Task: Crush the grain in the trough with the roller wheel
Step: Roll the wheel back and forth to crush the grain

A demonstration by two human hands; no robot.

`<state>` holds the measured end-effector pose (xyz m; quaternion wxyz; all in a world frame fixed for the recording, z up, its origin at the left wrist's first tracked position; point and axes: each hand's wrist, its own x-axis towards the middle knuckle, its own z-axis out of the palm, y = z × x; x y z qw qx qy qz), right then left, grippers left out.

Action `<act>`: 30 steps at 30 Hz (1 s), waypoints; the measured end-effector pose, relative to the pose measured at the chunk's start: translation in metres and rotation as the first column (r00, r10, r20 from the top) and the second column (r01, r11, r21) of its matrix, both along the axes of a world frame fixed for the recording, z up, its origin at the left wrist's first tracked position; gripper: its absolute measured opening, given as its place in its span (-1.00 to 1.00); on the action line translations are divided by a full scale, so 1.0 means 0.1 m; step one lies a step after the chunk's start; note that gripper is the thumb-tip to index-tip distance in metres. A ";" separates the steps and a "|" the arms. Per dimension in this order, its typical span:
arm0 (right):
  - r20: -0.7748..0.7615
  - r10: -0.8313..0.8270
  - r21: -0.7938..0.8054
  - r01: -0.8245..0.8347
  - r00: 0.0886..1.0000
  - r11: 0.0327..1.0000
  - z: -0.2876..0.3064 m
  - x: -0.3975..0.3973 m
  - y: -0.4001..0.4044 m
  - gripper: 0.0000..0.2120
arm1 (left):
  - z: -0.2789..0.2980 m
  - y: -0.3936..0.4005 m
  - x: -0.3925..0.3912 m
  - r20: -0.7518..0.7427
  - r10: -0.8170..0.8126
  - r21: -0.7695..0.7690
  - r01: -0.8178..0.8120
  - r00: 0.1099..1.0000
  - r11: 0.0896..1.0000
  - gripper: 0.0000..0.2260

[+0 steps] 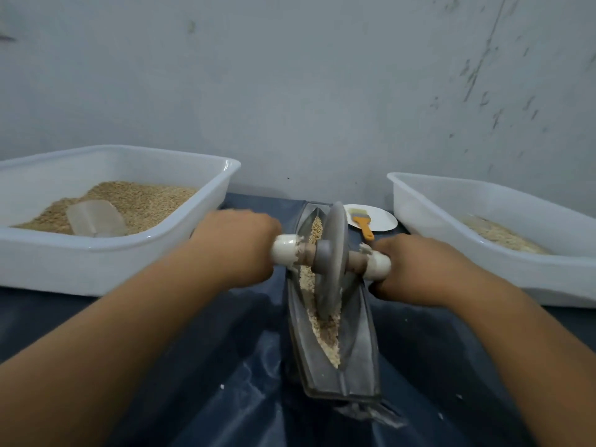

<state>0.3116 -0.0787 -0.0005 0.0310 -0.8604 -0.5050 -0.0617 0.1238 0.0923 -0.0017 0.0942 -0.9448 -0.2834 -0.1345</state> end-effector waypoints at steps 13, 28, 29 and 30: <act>0.169 0.016 0.043 -0.023 0.985 0.999 0.04 -0.12 -0.02 -0.86 | -0.16 -0.10 -0.13 0.106 0.060 0.009 -0.062 0.993 0.998 -0.76; 0.195 -0.017 0.132 -0.009 0.981 0.991 -0.12 -0.13 -0.12 -0.86 | -0.19 -0.15 -0.17 0.180 -0.068 0.231 0.025 0.981 0.973 -0.74; 0.222 -0.017 0.152 -0.018 0.975 0.988 -0.14 -0.14 -0.15 -0.86 | -0.23 -0.14 -0.20 0.227 -0.128 0.291 0.058 0.965 0.955 -0.67; 0.222 -0.023 0.159 -0.013 0.975 0.987 -0.15 -0.14 -0.14 -0.86 | -0.23 -0.14 -0.21 0.250 -0.146 0.310 0.064 0.957 0.949 -0.64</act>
